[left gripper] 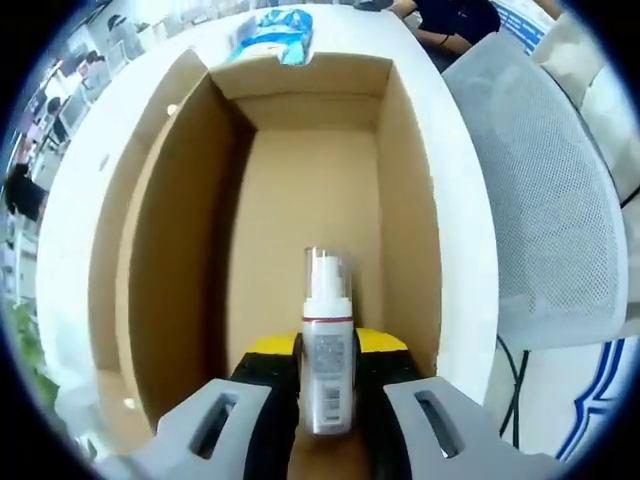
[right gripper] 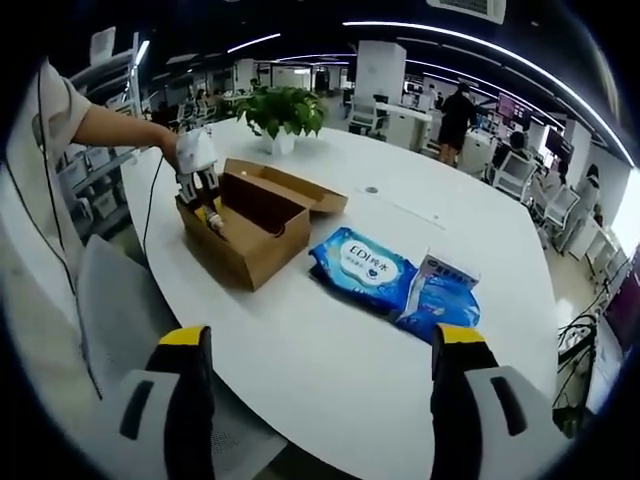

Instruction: Operate the shoe box by opening the lid, removing the specified soft item, and placing it in the target area until the item is outside and the box remains undamaged.

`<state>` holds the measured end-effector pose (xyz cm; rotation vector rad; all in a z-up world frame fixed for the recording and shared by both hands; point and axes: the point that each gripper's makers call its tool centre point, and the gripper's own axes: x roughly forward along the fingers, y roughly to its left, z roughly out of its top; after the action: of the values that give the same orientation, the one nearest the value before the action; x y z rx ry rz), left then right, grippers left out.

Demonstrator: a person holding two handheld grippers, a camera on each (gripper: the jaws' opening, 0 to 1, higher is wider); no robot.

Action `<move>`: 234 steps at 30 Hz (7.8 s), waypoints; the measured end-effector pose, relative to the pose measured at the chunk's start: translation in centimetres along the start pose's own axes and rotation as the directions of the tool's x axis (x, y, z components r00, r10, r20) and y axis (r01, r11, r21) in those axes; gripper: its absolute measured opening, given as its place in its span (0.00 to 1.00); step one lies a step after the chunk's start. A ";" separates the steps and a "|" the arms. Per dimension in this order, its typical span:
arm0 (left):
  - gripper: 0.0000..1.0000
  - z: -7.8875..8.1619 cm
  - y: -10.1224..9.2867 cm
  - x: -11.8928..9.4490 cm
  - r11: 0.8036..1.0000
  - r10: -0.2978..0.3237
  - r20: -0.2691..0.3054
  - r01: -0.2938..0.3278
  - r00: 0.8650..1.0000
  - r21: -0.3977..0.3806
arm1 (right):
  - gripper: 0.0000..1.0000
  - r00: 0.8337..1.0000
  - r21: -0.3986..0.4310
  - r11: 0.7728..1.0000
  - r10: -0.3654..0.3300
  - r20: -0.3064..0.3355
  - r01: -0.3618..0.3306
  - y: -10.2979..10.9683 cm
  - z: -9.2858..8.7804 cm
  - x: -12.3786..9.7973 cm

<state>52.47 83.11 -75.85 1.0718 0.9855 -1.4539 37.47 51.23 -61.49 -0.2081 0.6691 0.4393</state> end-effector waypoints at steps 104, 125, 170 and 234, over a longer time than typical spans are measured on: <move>0.17 21.3 -13.4 -7.9 0.947 -0.188 0.524 0.012 0.831 0.320 | 0.18 0.895 -0.390 0.839 0.441 0.075 -0.380 13.6 5.7 3.5; 0.18 21.6 -12.8 -7.7 0.953 -0.154 0.584 -0.037 0.797 0.302 | 0.16 0.892 -0.448 0.810 0.448 0.058 -0.378 13.4 6.4 3.8; 0.79 12.1 -5.4 -11.4 0.906 0.386 0.640 -0.140 0.664 -0.400 | 0.16 0.934 -0.625 0.700 0.318 -0.160 -0.346 -2.0 10.2 10.4; 0.99 1.8 -7.2 -11.6 0.634 0.643 0.406 -0.155 0.650 -0.757 | 0.17 0.783 -0.576 0.572 0.209 -0.587 -0.584 -12.1 7.4 23.9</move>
<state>45.94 85.37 -63.96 0.1665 0.5722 -0.8159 63.78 50.65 -70.53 -0.9847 0.9918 1.1537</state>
